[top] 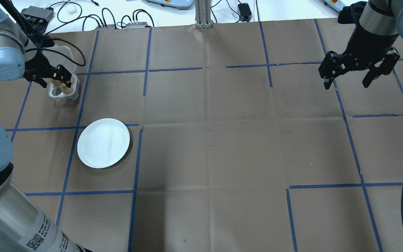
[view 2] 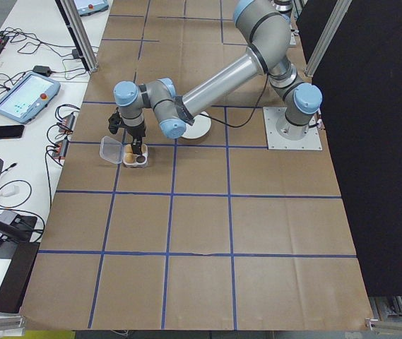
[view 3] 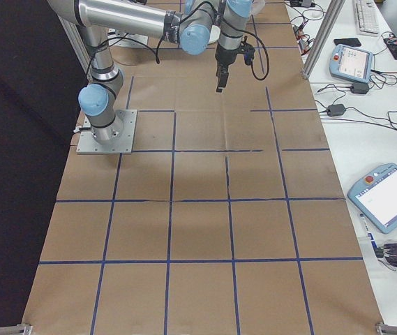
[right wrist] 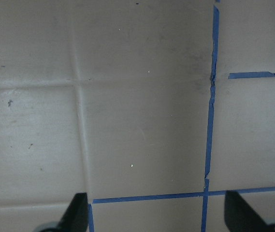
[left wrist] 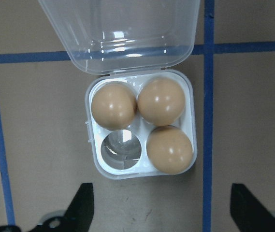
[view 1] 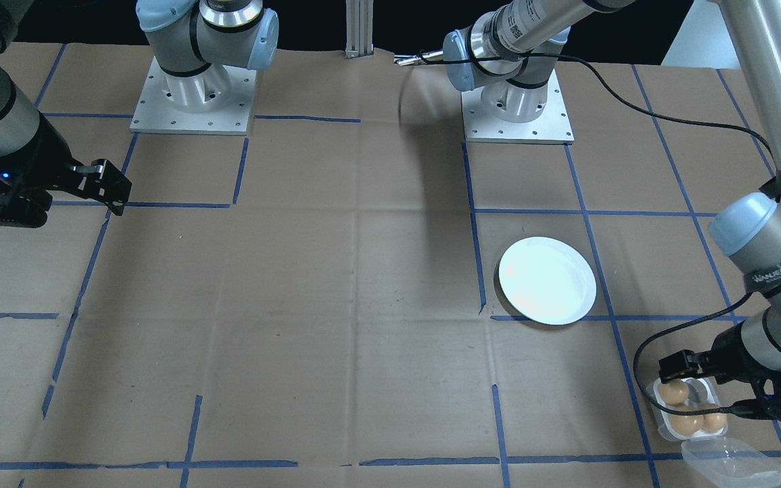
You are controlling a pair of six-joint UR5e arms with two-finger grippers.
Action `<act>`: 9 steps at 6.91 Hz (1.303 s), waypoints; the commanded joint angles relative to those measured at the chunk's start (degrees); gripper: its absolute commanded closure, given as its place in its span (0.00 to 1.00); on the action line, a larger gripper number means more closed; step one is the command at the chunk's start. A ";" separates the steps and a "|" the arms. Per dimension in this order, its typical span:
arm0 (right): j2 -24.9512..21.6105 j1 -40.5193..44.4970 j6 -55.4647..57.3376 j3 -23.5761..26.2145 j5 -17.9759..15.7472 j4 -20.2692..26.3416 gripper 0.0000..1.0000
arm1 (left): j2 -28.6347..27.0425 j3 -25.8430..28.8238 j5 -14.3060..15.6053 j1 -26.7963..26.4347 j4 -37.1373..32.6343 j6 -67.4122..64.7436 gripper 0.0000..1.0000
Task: Place egg on plate
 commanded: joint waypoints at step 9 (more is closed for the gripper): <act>0.00 0.00 0.00 0.00 0.00 0.06 0.00 | -1.89 0.62 0.10 -0.47 2.34 -0.30 0.29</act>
